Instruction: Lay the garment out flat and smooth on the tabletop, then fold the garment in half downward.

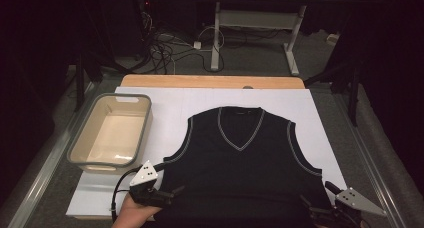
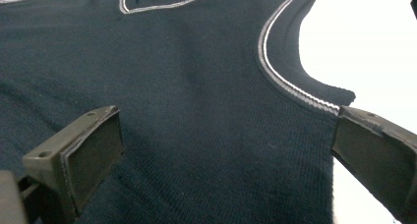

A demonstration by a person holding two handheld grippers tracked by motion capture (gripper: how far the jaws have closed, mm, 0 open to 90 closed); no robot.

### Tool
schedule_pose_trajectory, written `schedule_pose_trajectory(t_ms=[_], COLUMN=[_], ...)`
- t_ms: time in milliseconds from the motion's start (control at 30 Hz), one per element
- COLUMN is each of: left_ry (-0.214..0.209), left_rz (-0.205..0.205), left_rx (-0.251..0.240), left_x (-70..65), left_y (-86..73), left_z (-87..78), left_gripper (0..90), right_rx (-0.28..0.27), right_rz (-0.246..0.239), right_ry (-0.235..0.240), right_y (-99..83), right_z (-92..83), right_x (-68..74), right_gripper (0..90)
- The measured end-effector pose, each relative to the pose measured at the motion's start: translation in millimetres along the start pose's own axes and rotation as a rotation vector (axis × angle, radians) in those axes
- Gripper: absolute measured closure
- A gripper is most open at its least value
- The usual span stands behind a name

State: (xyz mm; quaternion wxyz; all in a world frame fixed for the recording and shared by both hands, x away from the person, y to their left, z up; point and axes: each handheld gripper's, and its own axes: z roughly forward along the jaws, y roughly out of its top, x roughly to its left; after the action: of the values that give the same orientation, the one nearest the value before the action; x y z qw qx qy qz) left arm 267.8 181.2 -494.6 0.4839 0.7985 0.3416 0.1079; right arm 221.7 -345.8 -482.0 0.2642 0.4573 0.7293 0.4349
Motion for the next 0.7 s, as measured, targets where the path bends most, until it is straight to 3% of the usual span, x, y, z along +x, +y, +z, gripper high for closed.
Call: schedule_pose_trajectory(t_ms=[200,433,700], left_ry=[-0.021,0.010,-0.017], left_rz=[-0.024,-0.010,-0.022], left_rx=[-0.007,-0.023,-0.061], left_x=[3.0,-0.7,-2.0], left_y=[-0.4,0.6,20.3], left_z=[-1.4,-4.2,0.9], left_gripper=[0.0,0.0,0.0], right_rx=[0.001,-0.015,-0.037], right_rz=[-0.008,-0.015,-0.024], right_ry=[0.009,0.025,0.018], right_y=[3.1,8.8,19.4], right_z=[3.3,9.3,12.3], right_x=[2.5,5.2,6.5], right_gripper=[0.0,0.0,0.0])
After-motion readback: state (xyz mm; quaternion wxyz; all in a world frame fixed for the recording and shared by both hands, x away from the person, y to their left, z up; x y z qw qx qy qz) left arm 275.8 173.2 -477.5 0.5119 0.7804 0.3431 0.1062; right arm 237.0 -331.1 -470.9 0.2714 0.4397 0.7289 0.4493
